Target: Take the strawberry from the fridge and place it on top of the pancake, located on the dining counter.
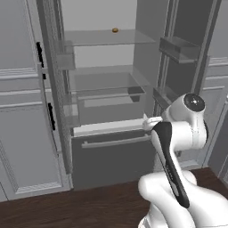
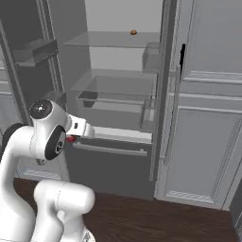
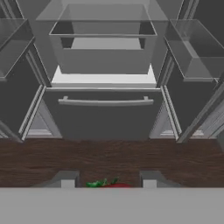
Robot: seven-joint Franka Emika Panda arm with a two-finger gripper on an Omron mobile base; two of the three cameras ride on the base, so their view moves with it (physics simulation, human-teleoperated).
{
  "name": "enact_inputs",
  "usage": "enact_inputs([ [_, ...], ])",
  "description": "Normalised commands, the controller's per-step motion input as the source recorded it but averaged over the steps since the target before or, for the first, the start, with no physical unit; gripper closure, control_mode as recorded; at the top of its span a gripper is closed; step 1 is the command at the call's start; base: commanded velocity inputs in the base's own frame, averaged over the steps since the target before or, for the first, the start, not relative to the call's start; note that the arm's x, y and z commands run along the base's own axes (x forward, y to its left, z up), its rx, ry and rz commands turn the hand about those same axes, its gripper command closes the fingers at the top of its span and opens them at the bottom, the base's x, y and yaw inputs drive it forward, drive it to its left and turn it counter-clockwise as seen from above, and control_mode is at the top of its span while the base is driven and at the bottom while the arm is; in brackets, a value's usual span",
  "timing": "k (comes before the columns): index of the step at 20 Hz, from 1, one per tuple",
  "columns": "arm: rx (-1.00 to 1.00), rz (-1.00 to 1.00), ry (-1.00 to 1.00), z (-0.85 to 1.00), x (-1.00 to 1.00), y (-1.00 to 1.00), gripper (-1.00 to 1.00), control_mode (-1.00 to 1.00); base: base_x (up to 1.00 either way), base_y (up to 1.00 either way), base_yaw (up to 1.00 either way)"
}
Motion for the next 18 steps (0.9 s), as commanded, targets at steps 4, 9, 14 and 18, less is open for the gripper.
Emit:
enact_inputs([
  [4,0.00,0.00,0.00,0.00,0.00,0.00,1.00,1.00,-1.00,0.21,0.06],
  [9,0.00,0.00,0.00,0.00,0.00,0.00,1.00,1.00,-1.00,0.46,0.12],
  [14,0.00,0.00,0.00,0.00,0.00,0.00,1.00,1.00,-1.00,0.56,0.16],
  [18,0.00,0.00,0.00,0.00,0.00,0.00,1.00,1.00,-1.00,0.59,0.17],
])
